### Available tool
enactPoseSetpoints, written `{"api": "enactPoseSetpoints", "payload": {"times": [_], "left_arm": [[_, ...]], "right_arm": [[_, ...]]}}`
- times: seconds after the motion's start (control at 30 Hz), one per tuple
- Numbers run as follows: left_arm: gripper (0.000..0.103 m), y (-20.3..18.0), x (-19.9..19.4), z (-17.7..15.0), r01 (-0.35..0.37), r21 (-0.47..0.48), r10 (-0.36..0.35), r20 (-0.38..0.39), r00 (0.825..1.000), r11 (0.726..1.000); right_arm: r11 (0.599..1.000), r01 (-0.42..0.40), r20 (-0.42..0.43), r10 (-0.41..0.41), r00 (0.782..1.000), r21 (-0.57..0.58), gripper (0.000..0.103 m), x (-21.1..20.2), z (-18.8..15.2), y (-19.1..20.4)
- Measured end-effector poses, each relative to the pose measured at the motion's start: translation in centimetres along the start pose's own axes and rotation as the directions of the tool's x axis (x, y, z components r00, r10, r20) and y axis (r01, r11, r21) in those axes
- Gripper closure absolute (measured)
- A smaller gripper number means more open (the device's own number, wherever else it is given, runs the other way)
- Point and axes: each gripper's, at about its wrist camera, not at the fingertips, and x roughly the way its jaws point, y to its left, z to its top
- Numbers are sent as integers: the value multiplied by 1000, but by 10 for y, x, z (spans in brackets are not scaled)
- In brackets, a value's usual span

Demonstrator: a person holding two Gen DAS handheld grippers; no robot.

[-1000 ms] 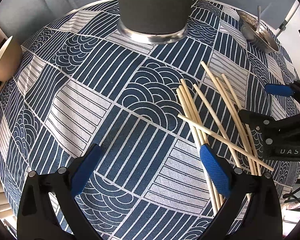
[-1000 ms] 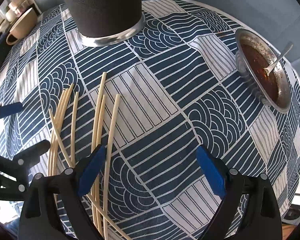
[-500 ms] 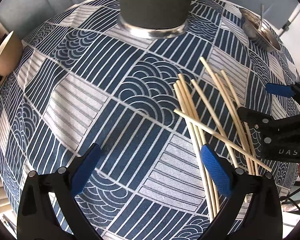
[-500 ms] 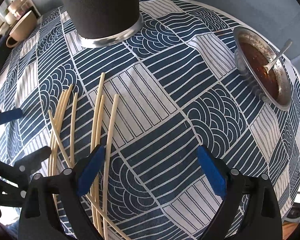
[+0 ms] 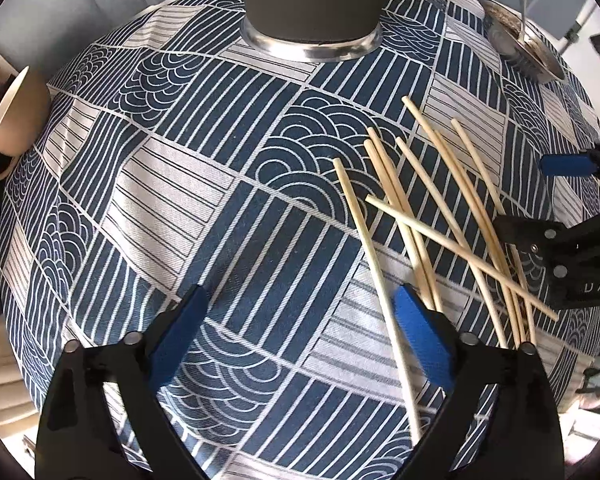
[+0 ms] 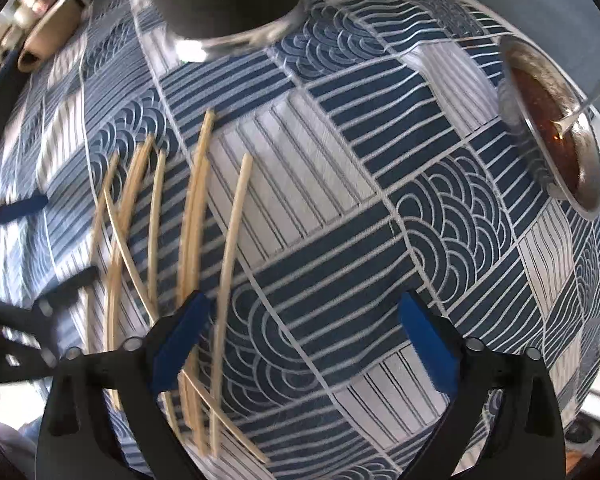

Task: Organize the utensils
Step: 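Close the left gripper on another chopstick while the right gripper grasps one too, then raise the left gripper's chopstick over the black holder while the right gripper carries its own there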

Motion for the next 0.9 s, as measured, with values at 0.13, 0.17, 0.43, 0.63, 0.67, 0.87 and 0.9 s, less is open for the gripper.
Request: {"api": "enactPoseSetpoints", "payload": {"times": [0.13, 0.17, 0.43, 0.63, 0.67, 0.87, 0.9], "left_arm": [[39, 9, -8, -7, 8, 17, -8, 13, 1000, 1000], [43, 13, -10, -8, 9, 21, -9, 8, 1000, 1000], [98, 52, -15, -20, 36, 5, -36, -44, 998, 999], [99, 88, -18, -37, 145, -91, -154, -94, 984, 985], [99, 94, -18, -39, 142, -93, -151, -98, 984, 986], [99, 118, -35, -53, 147, -115, -157, -90, 983, 983], [99, 123, -39, -52, 145, -117, -156, -87, 984, 982]], "right_arm": [[997, -1, 2, 1, 1000, -79, 10, 2, -6, 3], [996, -2, 3, 2, 1000, -90, 11, 2, -8, 4], [999, 2, 37, -1, 999, -42, 93, -12, -28, -4], [988, -112, 51, 107, 993, 103, 99, -15, -37, -27], [984, -135, 59, 129, 990, 115, 99, -16, -39, -29], [956, -245, 142, 223, 964, 161, 99, -42, -46, -38], [950, -260, 166, 232, 958, 171, 99, -48, -48, -40]]}}
